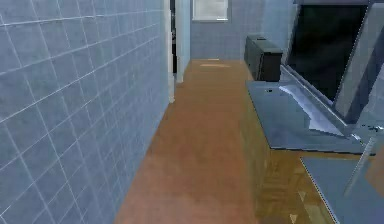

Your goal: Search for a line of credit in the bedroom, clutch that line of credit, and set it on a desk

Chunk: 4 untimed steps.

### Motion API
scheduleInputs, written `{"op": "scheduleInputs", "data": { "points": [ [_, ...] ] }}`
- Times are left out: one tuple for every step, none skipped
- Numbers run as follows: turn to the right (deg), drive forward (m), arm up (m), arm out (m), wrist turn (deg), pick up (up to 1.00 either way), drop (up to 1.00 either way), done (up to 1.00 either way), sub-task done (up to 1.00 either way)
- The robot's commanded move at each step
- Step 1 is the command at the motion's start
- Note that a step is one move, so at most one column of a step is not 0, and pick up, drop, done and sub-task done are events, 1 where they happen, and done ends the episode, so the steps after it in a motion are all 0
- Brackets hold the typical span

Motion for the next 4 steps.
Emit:
{"op": "scheduleInputs", "data": {
  "points": [
    [45.0, 0.00, 0.00, 0.00, 0.0, 0.00, 0.00, 0.00, 0.00],
    [21.0, 0.00, 0.00, 0.00, 0.0, 0.00, 0.00, 0.00, 0.00],
    [0.0, 0.20, 0.00, 0.00, 0.0, 0.00, 0.00, 0.00, 0.00],
    [-21.0, 0.00, 0.00, 0.00, 0.0, 0.00, 0.00, 0.00, 0.00]
  ]
}}
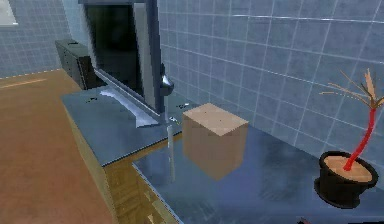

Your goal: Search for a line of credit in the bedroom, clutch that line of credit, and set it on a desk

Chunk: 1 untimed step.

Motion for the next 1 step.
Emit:
{"op": "scheduleInputs", "data": {
  "points": [
    [0.0, 0.00, 0.00, 0.36, 0.0, 0.00, 0.00, 0.00, 0.00]
  ]
}}
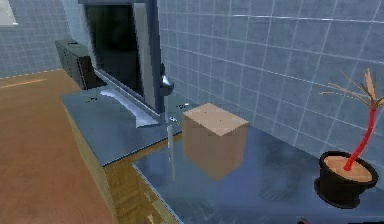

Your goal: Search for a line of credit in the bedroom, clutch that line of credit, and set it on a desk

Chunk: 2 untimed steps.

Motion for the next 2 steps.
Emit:
{"op": "scheduleInputs", "data": {
  "points": [
    [0.0, 0.00, 0.00, 0.00, 39.0, 0.00, 0.00, 0.00, 0.00],
    [0.0, 0.00, -0.04, 0.00, 0.0, 0.00, 0.00, 0.00, 0.00]
  ]
}}
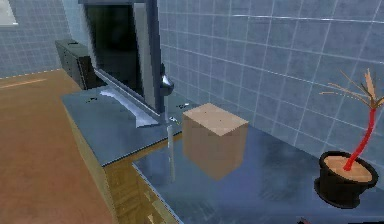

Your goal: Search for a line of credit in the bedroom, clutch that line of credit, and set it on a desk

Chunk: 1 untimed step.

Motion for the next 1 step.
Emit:
{"op": "scheduleInputs", "data": {
  "points": [
    [0.0, 0.00, -0.32, 0.00, 0.0, 0.00, 0.00, 0.00, 0.00]
  ]
}}
